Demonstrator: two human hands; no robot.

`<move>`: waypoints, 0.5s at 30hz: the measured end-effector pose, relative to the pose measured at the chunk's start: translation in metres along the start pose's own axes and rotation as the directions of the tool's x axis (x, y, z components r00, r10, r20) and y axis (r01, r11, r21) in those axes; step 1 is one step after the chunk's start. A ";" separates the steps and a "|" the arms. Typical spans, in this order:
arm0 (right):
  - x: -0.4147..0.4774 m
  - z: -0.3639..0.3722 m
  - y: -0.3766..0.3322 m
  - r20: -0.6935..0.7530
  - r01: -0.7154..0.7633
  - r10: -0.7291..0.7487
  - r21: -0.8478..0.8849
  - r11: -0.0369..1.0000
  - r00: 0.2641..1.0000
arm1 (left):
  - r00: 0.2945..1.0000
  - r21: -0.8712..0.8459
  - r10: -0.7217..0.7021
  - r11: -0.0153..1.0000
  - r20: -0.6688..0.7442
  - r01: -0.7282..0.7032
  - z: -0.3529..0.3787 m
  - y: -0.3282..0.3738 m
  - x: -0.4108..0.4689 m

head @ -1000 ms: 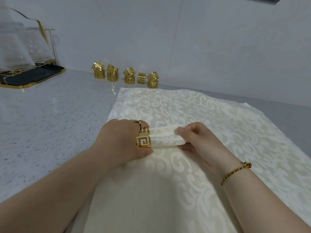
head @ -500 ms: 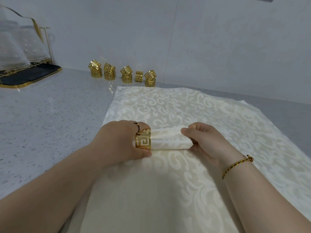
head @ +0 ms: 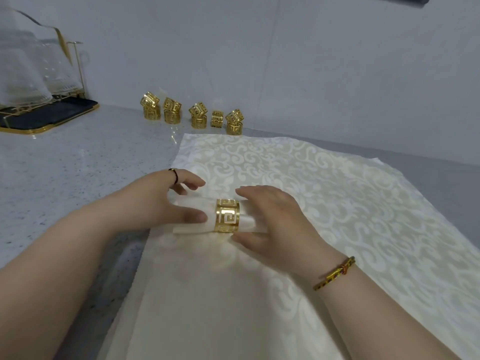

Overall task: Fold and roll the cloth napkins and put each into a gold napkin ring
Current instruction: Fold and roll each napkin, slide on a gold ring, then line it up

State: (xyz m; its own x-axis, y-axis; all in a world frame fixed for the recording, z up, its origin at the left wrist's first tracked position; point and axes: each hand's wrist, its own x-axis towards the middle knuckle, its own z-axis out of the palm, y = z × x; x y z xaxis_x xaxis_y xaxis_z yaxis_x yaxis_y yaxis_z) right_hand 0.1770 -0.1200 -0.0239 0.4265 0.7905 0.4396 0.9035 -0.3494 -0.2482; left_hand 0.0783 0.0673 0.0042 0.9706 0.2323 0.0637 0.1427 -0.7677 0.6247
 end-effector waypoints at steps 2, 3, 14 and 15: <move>0.003 0.006 -0.005 0.003 0.017 -0.017 -0.042 0.999 1.000 | 0.998 0.015 -0.030 0.999 0.058 0.029 -0.005 -0.005 -0.004; 0.004 0.008 -0.009 0.009 0.018 -0.018 -0.056 0.998 1.000 | 0.993 0.023 -0.056 0.998 0.103 0.054 -0.006 -0.007 -0.006; 0.004 0.007 -0.003 0.031 -0.025 0.027 -0.074 0.997 0.999 | 1.000 -0.046 0.008 0.999 -0.018 -0.009 -0.002 -0.011 -0.003; 0.004 0.006 -0.003 0.034 -0.028 0.030 -0.067 0.997 0.999 | 1.000 -0.050 0.005 0.999 -0.021 -0.006 -0.002 -0.011 -0.004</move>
State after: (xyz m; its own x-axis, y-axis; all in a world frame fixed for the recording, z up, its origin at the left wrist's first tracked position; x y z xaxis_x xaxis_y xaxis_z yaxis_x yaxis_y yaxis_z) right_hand 0.1762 -0.1126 -0.0270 0.4517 0.7962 0.4024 0.8922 -0.4039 -0.2023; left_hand 0.0725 0.0762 -0.0017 0.9670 0.2409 0.0832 0.1270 -0.7385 0.6622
